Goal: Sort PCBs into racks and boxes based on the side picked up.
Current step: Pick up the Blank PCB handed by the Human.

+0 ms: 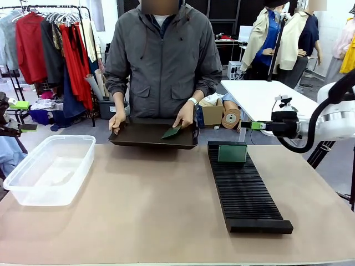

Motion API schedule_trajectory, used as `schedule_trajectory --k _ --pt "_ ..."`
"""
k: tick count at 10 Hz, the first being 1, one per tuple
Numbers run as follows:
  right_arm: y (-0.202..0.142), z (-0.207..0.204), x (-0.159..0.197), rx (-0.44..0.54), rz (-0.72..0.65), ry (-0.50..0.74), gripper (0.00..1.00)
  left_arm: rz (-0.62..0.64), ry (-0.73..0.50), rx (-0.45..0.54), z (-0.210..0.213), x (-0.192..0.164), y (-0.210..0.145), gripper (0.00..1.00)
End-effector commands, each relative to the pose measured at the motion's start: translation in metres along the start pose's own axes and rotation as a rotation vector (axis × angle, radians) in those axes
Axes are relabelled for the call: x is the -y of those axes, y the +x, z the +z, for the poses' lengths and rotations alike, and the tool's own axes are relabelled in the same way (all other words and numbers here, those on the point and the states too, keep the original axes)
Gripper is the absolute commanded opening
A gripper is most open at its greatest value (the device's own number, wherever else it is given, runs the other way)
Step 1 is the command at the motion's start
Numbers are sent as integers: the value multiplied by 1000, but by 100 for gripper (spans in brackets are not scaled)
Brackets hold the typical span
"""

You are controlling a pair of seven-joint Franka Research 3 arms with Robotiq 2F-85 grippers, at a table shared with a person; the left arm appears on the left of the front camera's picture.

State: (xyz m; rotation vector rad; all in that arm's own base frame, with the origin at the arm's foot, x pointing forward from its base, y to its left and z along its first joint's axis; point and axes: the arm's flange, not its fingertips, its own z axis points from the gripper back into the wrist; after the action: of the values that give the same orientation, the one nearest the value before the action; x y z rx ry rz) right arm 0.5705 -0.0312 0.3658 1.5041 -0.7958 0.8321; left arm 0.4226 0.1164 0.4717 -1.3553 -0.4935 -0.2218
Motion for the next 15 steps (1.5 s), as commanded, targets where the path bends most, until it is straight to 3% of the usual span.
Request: schedule_trajectory --k 1,4,7,9,10,11,15 --pt "-1 -11 -38 -58 -187 -65 100 -3 -3 -1 1 2 0 100" --pt "-6 -18 -88 -2 -544 -115 100 -3 -3 -1 1 2 0 100" --pt "-13 -24 -127 17 -720 -165 100 -3 -3 -1 1 2 0 100" --pt "-10 -23 -133 42 -809 -145 100 -3 -3 -1 1 2 0 100" --pt "-8 -22 -133 48 -831 -137 100 -3 -3 -1 1 2 0 100" --pt "-14 -23 -127 44 -745 -142 100 -3 -3 -1 1 2 0 100" --pt "-14 -23 -127 44 -745 -142 100 -3 -3 -1 1 2 0 100"
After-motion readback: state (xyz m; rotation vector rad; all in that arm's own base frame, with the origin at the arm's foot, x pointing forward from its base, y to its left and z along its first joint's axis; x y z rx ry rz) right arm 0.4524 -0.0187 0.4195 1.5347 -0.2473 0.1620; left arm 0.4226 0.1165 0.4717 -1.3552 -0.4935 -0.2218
